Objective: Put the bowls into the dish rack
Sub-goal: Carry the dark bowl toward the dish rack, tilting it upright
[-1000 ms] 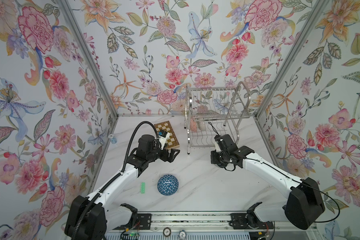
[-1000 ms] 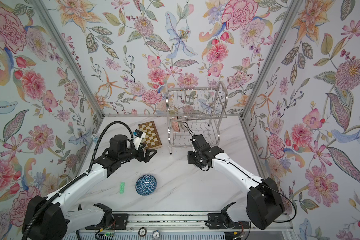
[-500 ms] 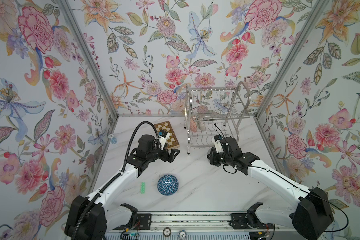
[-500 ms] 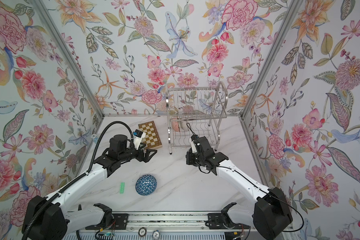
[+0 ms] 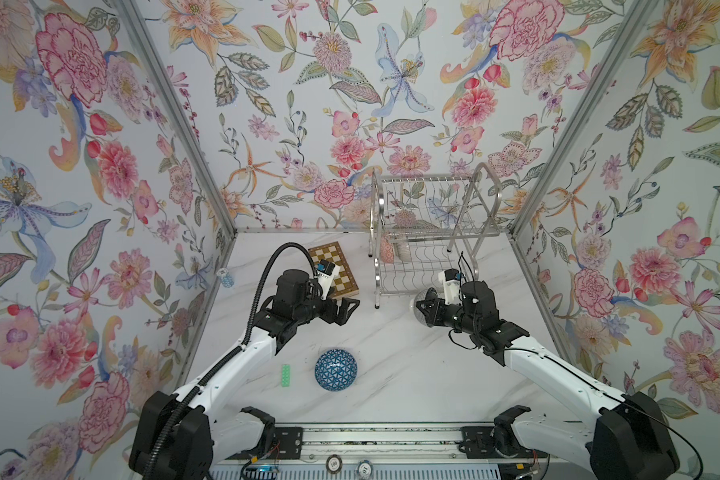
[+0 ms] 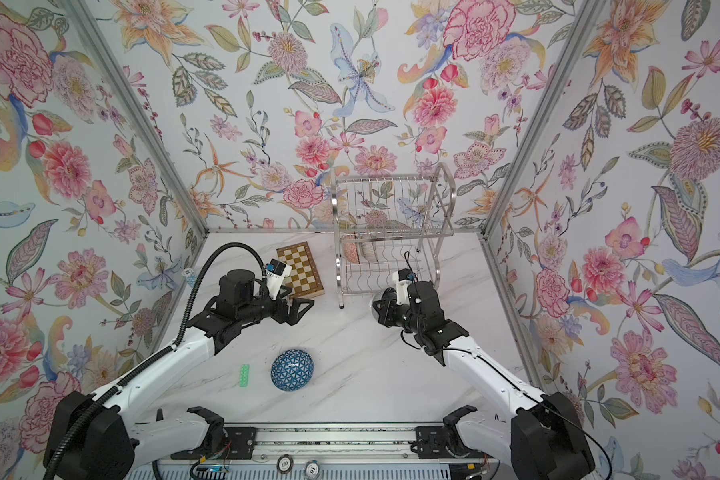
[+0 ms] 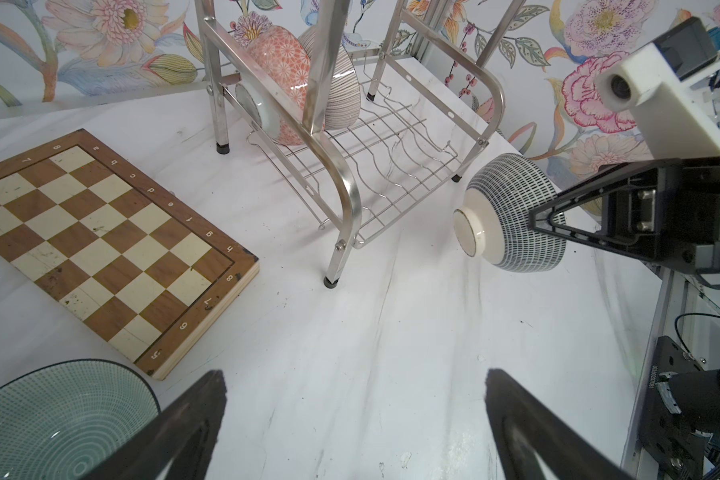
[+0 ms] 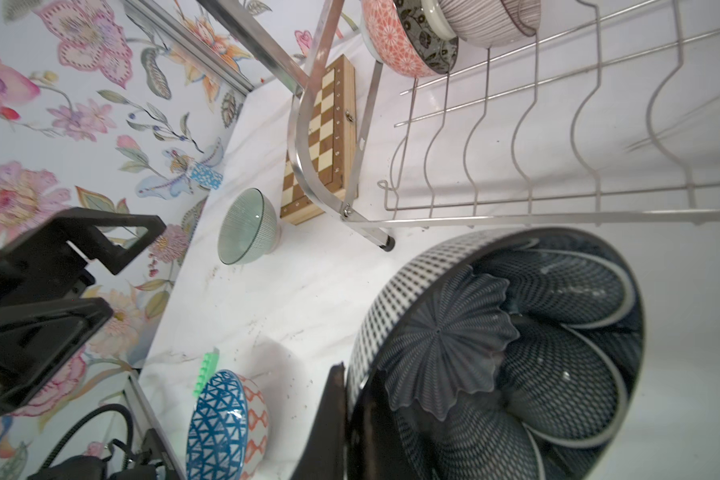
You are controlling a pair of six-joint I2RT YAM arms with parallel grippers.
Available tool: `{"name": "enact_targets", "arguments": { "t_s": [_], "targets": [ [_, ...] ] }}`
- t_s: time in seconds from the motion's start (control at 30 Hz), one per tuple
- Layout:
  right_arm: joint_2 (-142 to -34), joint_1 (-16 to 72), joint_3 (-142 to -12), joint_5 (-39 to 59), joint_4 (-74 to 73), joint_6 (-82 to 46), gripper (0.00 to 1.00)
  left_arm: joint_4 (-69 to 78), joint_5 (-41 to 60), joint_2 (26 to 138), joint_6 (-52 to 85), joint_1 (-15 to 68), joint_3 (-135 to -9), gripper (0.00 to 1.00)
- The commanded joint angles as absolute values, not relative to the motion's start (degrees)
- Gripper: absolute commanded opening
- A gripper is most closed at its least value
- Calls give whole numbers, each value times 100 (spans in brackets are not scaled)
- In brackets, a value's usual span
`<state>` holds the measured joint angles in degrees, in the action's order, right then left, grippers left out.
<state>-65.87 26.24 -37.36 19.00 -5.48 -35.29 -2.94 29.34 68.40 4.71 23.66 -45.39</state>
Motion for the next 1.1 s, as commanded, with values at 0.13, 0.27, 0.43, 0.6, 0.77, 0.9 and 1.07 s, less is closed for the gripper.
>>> {"name": "enact_targets", "arguments": {
  "t_s": [0.13, 0.27, 0.43, 0.6, 0.77, 0.9, 1.07],
  "targets": [
    [-6546, 2431, -3460, 2445, -2466, -4413, 0, -335, 2894, 6707, 378, 2427, -4488, 99],
    [-6650, 2350, -3299, 2563, -3078, -4754, 0, -334, 2887, 6706, 369, 2435, -4484, 99],
    [-6785, 2288, -3256, 2691, -3476, -5020, 0, -343, 2852, 6720, 360, 2437, -4502, 99],
    [-6877, 2186, -3193, 2809, -3886, -5289, 0, -353, 2804, 6698, 343, 2435, -4501, 99],
    [-7138, 2103, -3197, 2930, -4330, -5510, 0, -343, 2795, 6689, 301, 2434, -4492, 99],
    [-7455, 2057, -3294, 3044, -4800, -5774, 0, -324, 2718, 6620, 190, 2435, -4433, 99],
    [-7772, 2035, -3470, 3076, -5043, -5878, 0, -243, 2642, 6537, 51, 2434, -4312, 99]
  ]
}}
